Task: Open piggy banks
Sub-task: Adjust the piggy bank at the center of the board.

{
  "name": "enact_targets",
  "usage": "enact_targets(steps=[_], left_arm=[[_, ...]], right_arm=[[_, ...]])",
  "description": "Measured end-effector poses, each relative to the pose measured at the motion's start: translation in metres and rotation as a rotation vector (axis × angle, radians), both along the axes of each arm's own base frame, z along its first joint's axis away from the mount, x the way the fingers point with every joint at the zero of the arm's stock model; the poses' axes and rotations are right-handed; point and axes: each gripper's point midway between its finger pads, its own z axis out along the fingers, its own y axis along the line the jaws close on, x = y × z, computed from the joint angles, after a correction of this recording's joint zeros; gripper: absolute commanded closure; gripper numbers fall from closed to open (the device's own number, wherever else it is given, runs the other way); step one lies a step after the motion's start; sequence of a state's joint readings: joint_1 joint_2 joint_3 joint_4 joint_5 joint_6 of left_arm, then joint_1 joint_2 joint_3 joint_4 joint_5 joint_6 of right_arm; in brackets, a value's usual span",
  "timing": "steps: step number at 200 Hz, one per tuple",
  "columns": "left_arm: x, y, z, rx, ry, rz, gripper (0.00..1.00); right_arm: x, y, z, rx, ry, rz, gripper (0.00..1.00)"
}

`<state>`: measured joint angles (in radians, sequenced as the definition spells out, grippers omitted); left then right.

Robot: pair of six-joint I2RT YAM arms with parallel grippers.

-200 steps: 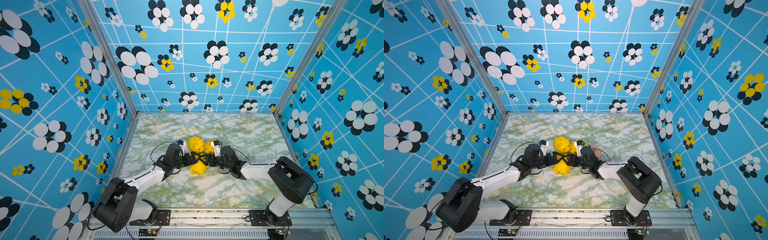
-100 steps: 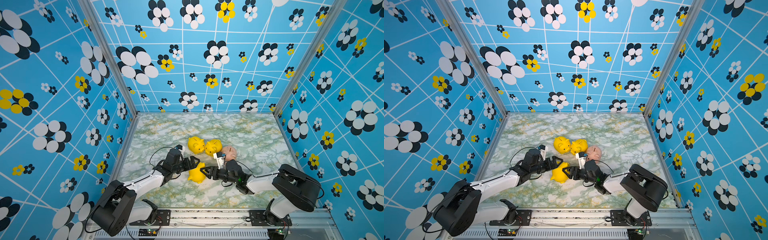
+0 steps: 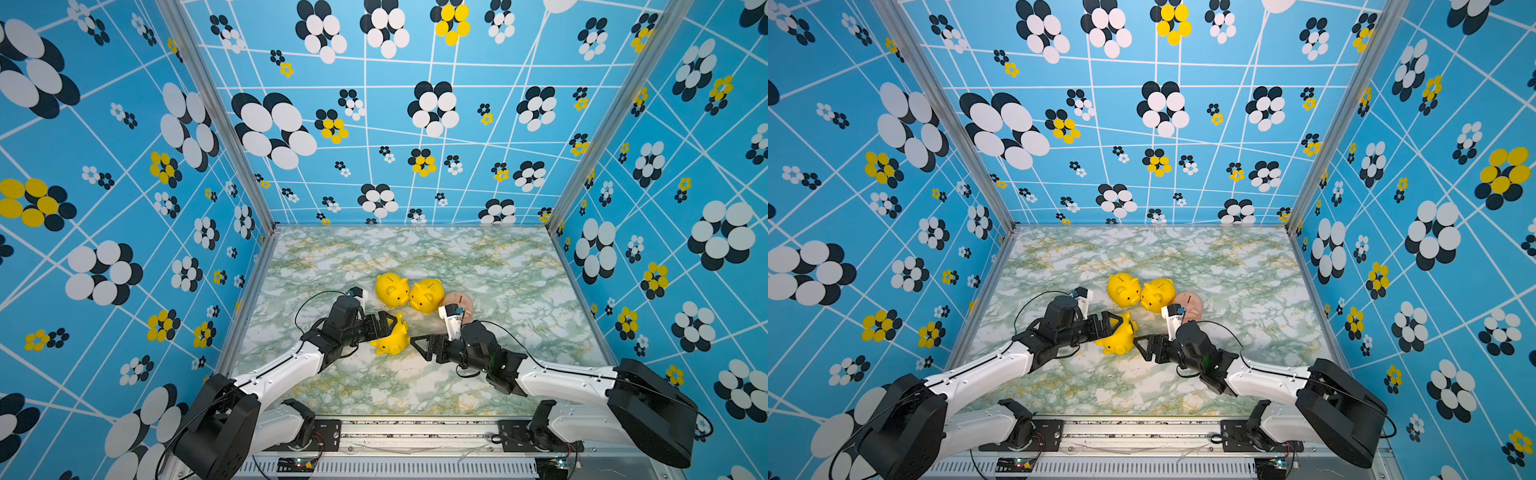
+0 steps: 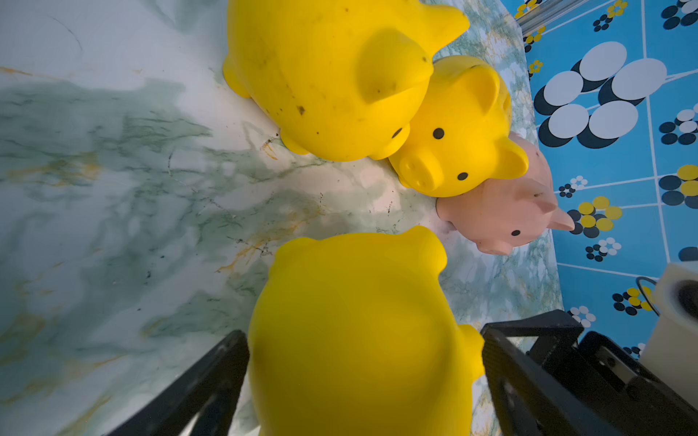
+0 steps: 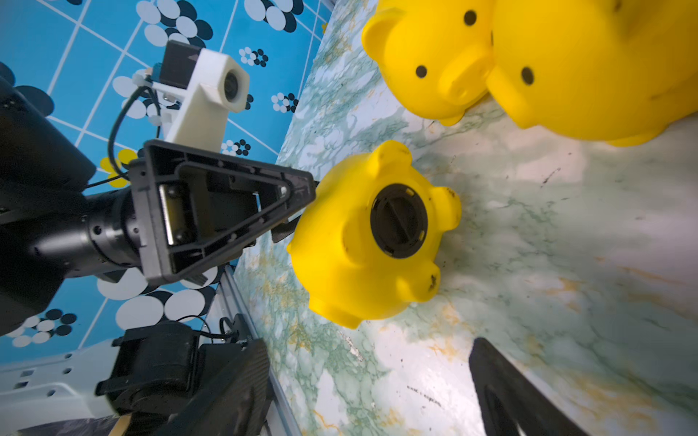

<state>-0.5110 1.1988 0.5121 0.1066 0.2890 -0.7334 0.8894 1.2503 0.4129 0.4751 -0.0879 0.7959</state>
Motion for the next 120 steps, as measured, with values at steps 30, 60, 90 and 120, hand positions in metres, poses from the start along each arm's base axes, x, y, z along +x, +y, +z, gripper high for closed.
enact_targets(steps=[30,60,90,120], left_arm=[[0.002,0.002,0.001,0.009,-0.003,0.012,0.01],[0.003,0.003,0.001,0.012,-0.005,0.026,0.01],[0.002,0.003,0.008,0.001,-0.032,0.025,0.01],[0.0,0.001,0.004,-0.007,-0.038,0.011,0.01]], right_arm=[[0.022,-0.01,-0.001,-0.123,-0.017,-0.059,0.14],[0.036,-0.009,-0.023,-0.253,0.001,-0.07,0.15],[0.037,-0.009,-0.047,-0.326,0.033,-0.055,0.15],[0.037,-0.009,-0.059,-0.35,0.048,-0.047,0.16]])
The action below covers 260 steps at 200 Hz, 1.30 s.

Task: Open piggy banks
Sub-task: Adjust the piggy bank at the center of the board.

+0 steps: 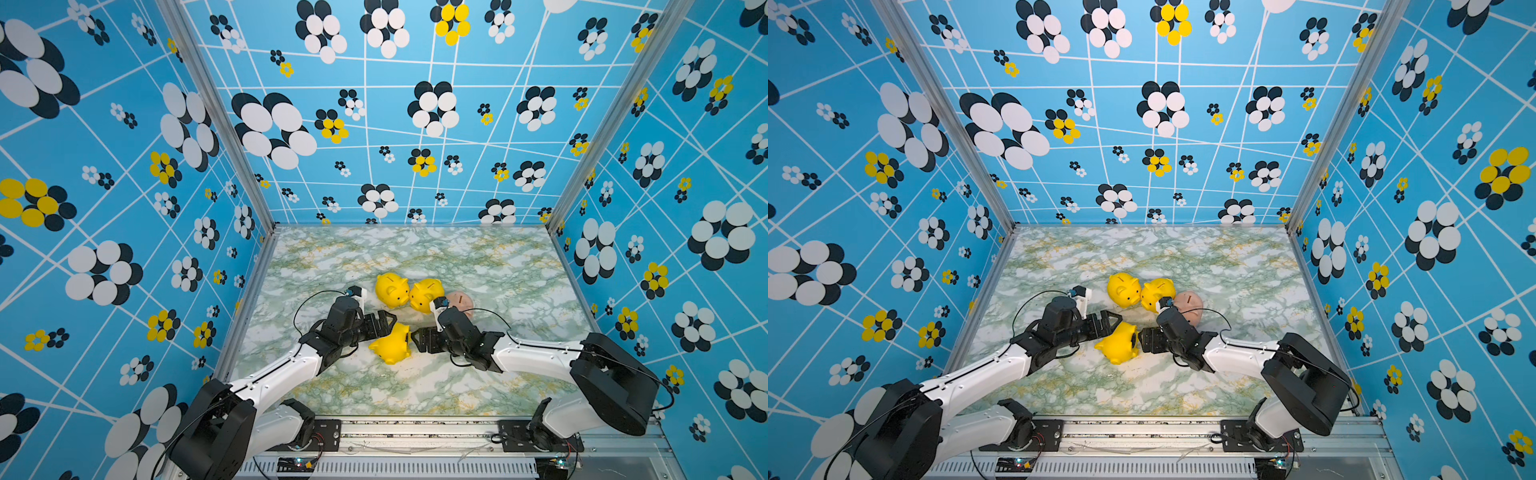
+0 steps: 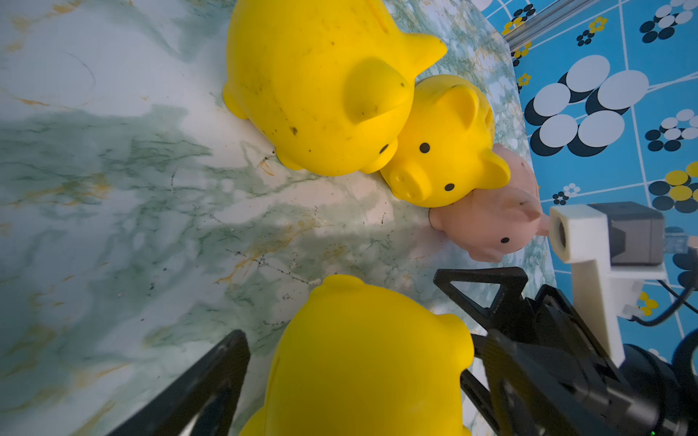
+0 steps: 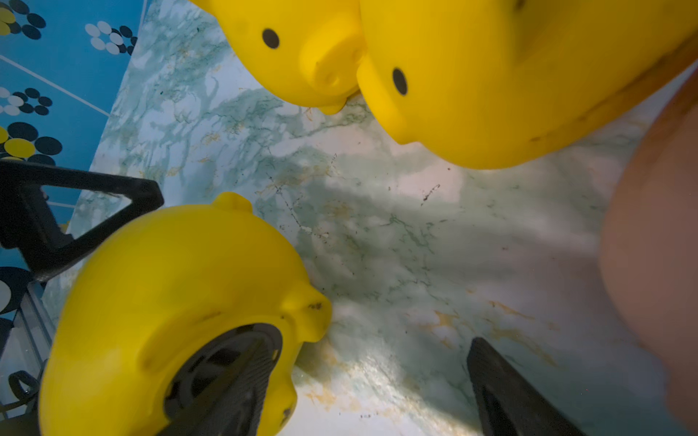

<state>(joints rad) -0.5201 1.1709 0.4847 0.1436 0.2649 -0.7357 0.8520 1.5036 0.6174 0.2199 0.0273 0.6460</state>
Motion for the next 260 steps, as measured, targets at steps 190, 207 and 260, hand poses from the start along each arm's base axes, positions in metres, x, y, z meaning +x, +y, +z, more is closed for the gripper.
enact_targets(steps=[190,207,260], left_arm=[[-0.01,-0.018,-0.021,0.225,-0.185,-0.024,0.01],[-0.008,-0.018,-0.022,0.213,-0.205,-0.013,0.01],[-0.004,-0.018,-0.027,0.185,-0.232,0.016,0.01]], right_arm=[[-0.005,0.027,-0.014,0.092,0.034,-0.009,0.16],[-0.006,0.028,-0.014,0.101,0.032,-0.003,0.16],[-0.009,0.031,-0.013,0.106,0.034,0.022,0.16]])
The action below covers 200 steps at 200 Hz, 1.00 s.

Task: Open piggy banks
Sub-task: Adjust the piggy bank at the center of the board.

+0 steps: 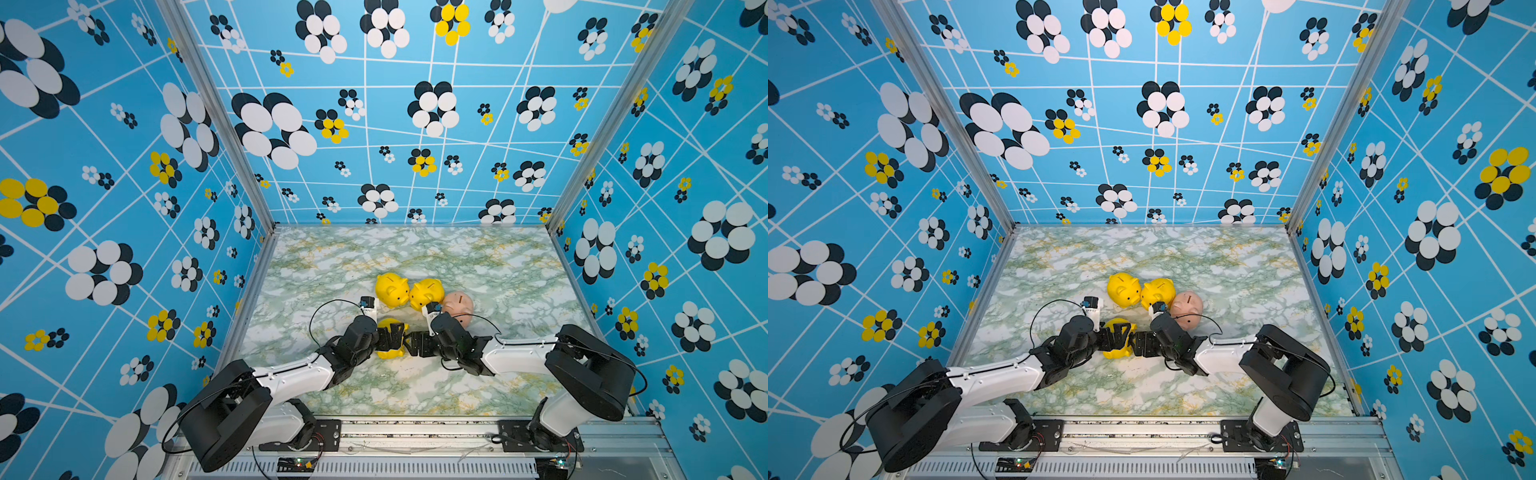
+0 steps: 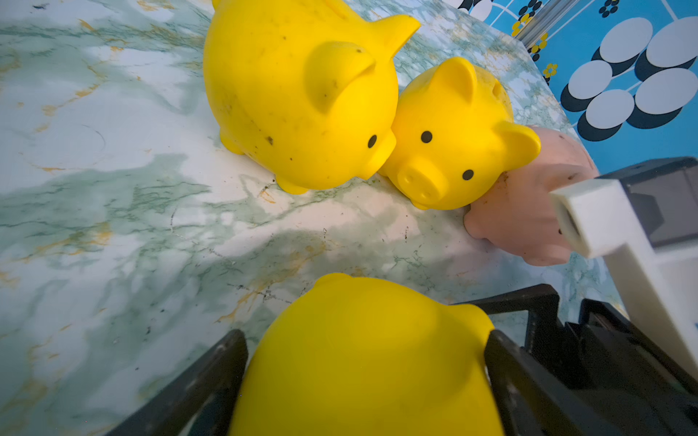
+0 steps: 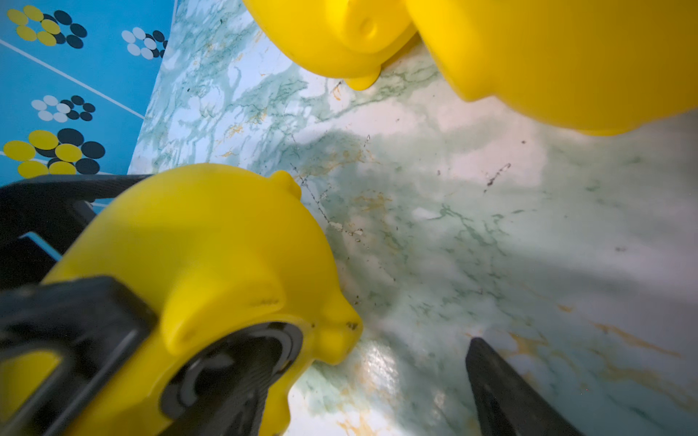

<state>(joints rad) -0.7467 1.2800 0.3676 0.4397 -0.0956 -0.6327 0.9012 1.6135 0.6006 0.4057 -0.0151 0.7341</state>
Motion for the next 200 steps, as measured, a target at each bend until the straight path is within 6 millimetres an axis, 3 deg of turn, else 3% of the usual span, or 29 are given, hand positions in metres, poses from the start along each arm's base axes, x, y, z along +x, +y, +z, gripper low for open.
enact_targets(steps=[74,120,160,200], left_arm=[[0.008,-0.01,-0.009,-0.09,0.047,-0.032,0.01],[0.014,-0.026,-0.011,-0.132,0.082,-0.088,0.01],[0.015,-0.036,-0.012,-0.158,0.113,-0.138,0.01],[0.017,-0.042,-0.016,-0.206,0.135,-0.19,0.02]], right_arm=[[-0.004,-0.013,0.005,-0.017,-0.029,0.015,0.16],[-0.007,-0.028,0.034,0.053,-0.081,0.027,0.17],[-0.003,-0.057,0.046,0.079,-0.114,-0.013,0.32],[-0.006,-0.054,0.043,0.125,-0.111,0.013,0.46]])
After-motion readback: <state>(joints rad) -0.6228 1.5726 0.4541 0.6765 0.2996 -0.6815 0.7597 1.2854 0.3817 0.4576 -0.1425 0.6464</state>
